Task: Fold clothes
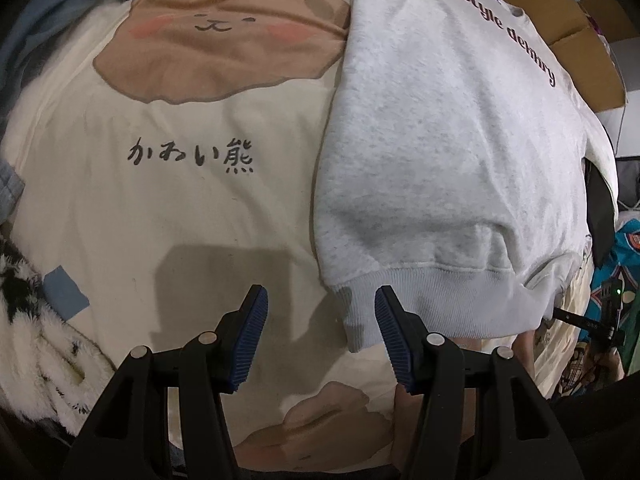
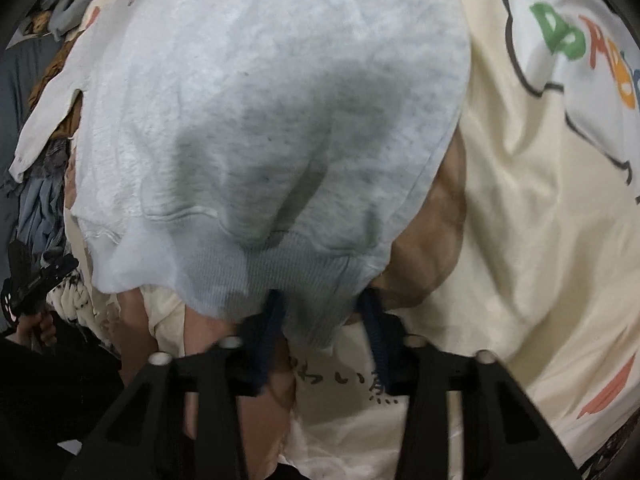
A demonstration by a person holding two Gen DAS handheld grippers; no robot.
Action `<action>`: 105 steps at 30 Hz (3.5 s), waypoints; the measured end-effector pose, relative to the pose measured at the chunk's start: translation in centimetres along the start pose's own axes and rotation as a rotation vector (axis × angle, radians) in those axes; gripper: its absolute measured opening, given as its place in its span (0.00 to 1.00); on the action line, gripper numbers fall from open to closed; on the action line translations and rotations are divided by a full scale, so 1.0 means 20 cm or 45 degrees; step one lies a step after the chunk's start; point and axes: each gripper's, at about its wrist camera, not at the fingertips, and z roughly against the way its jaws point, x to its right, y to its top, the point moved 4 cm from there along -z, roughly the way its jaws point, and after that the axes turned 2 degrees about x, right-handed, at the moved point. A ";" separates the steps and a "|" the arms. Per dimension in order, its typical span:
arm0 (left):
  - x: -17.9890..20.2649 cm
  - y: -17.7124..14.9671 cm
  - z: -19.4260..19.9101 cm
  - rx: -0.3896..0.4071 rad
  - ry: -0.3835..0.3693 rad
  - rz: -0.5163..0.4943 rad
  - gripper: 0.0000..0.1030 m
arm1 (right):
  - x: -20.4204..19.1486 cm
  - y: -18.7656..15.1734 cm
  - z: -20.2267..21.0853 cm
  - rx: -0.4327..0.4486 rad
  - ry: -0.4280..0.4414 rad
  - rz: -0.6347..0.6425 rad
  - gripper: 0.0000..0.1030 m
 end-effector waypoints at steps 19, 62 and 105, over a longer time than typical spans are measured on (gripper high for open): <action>0.08 -0.11 -0.25 -0.079 -0.096 0.056 0.55 | 0.07 -0.14 0.19 -0.014 -0.096 0.027 0.07; 0.06 -0.04 -0.23 -0.202 -0.059 0.018 0.04 | 0.15 -0.24 0.04 -0.172 -0.139 0.023 0.06; 0.26 -0.12 0.21 -0.037 -0.024 0.183 0.54 | 0.14 -0.08 0.57 0.088 -0.151 -0.119 0.33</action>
